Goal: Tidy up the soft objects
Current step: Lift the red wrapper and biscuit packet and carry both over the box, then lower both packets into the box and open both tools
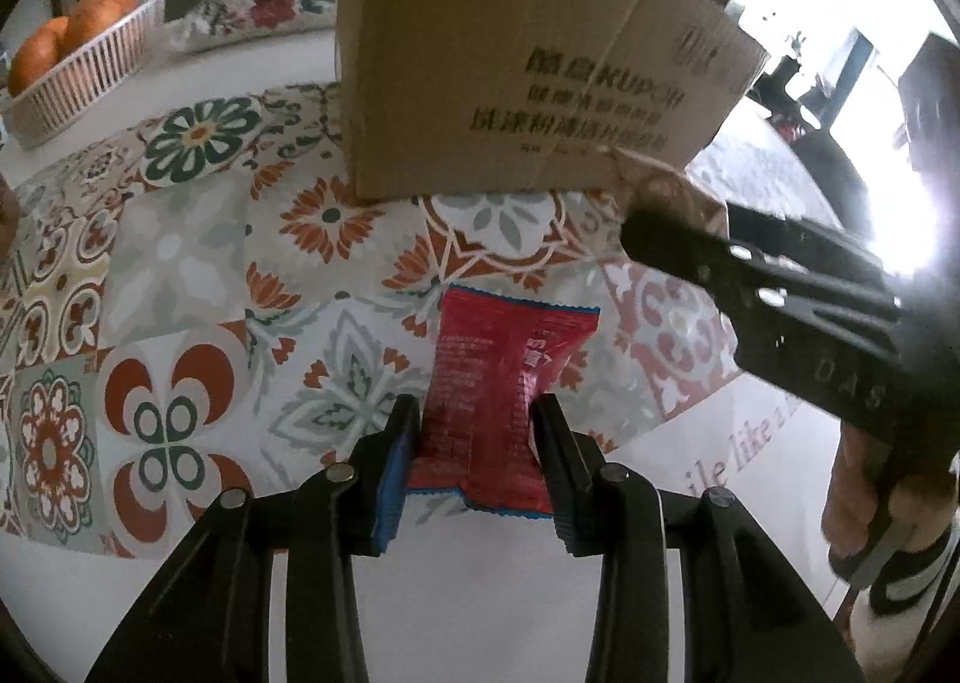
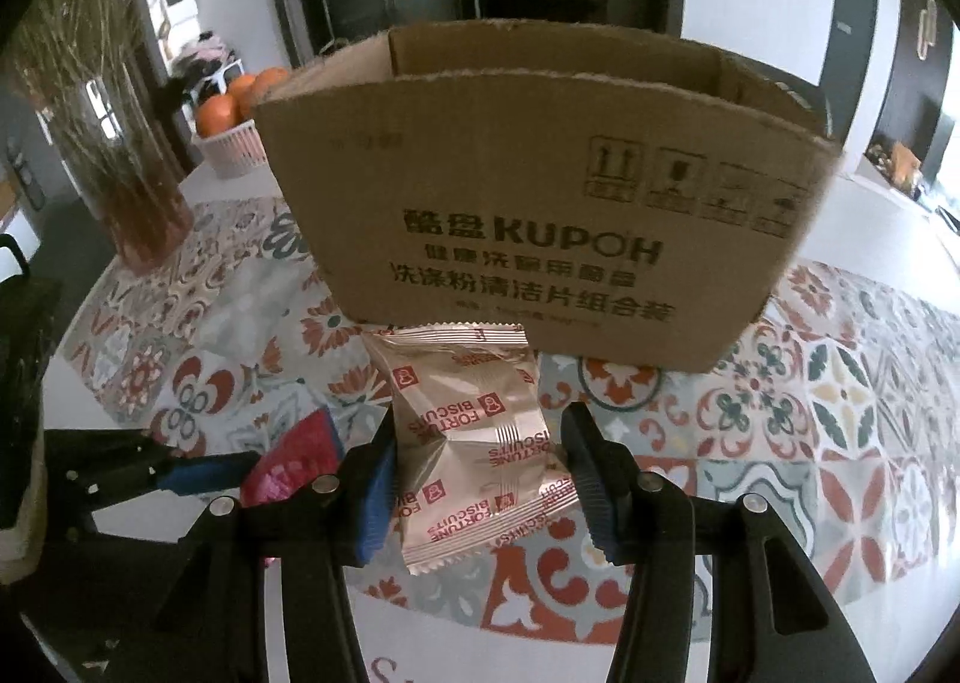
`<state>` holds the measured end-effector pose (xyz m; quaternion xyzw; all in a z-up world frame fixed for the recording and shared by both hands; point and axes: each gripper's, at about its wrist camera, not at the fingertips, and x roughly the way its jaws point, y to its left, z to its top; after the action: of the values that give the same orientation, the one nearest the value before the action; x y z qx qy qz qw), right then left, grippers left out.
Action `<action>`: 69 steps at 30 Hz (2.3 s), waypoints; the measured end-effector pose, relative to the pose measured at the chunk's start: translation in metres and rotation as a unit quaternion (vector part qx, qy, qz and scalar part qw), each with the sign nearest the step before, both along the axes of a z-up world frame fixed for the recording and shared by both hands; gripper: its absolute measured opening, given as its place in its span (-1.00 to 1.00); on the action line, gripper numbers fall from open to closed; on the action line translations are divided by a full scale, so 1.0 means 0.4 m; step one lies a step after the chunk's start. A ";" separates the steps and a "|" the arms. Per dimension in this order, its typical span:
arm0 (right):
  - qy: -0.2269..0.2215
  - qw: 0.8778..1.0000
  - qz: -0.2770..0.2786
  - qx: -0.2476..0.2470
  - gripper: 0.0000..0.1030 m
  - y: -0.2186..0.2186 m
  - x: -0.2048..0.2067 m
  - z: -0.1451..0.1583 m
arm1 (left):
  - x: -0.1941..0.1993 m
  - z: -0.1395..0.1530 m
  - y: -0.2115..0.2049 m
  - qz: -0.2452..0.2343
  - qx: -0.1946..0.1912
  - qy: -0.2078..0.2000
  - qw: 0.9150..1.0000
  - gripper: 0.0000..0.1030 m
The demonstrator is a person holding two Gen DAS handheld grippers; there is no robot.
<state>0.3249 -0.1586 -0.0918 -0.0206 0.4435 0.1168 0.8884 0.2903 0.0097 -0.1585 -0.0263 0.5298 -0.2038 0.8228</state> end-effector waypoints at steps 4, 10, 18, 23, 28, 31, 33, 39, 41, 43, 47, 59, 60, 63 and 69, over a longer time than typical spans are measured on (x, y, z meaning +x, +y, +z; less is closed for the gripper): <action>-0.012 1.000 -0.016 0.014 0.03 -0.030 -0.023 0.030 | 0.001 0.033 -0.005 0.018 -0.002 -0.026 0.999 -0.25; -0.037 0.998 -0.038 0.031 0.03 -0.061 -0.044 0.082 | -0.012 0.133 -0.050 0.026 0.001 -0.069 0.997 -0.26; -0.078 0.994 -0.058 0.042 0.03 -0.091 -0.075 0.161 | -0.033 0.251 -0.063 0.035 -0.006 -0.118 0.992 -0.26; -0.101 0.991 -0.066 0.050 0.03 -0.100 -0.086 0.207 | -0.040 0.311 -0.066 0.047 -0.015 -0.144 0.988 -0.26; -0.117 0.989 -0.074 0.054 0.03 -0.107 -0.080 0.240 | -0.032 0.364 -0.075 0.056 -0.011 -0.172 0.983 -0.26; -0.123 0.988 -0.077 0.057 0.03 -0.113 -0.079 0.258 | -0.024 0.387 -0.081 0.057 -0.009 -0.185 0.981 -0.26; -0.127 0.987 -0.079 0.061 0.03 -0.117 -0.074 0.271 | -0.018 0.402 -0.084 0.057 -0.010 -0.193 0.979 -0.26; -0.146 0.984 -0.088 0.060 0.03 -0.124 -0.060 0.314 | 0.005 0.443 -0.092 0.062 -0.007 -0.216 0.974 -0.26; -0.152 0.983 -0.088 0.056 0.03 -0.124 -0.050 0.328 | 0.015 0.454 -0.092 0.064 -0.006 -0.221 0.973 -0.26; -0.157 0.982 -0.088 0.054 0.03 -0.123 -0.043 0.340 | 0.026 0.464 -0.092 0.066 -0.004 -0.226 0.972 -0.26; -0.161 0.982 -0.085 0.054 0.03 -0.124 -0.020 0.356 | 0.053 0.482 -0.095 0.065 -0.001 -0.234 0.970 -0.26; -0.158 0.983 -0.082 0.049 0.03 -0.135 0.063 0.365 | 0.139 0.494 -0.114 0.062 0.017 -0.239 0.969 -0.26; -0.157 0.983 -0.081 0.049 0.03 -0.136 0.068 0.364 | 0.145 0.494 -0.114 0.063 0.017 -0.239 0.969 -0.26; -0.155 0.984 -0.079 0.045 0.03 -0.135 0.087 0.360 | 0.166 0.486 -0.118 0.063 0.021 -0.234 0.970 -0.26; -0.141 0.987 -0.073 0.040 0.03 -0.135 0.129 0.339 | 0.209 0.466 -0.125 0.064 0.027 -0.221 0.973 -0.26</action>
<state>0.3764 -0.2124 0.0439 0.0309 0.3096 0.0656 0.9481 0.3737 -0.0402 0.0279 0.0083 0.3374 -0.1373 0.9312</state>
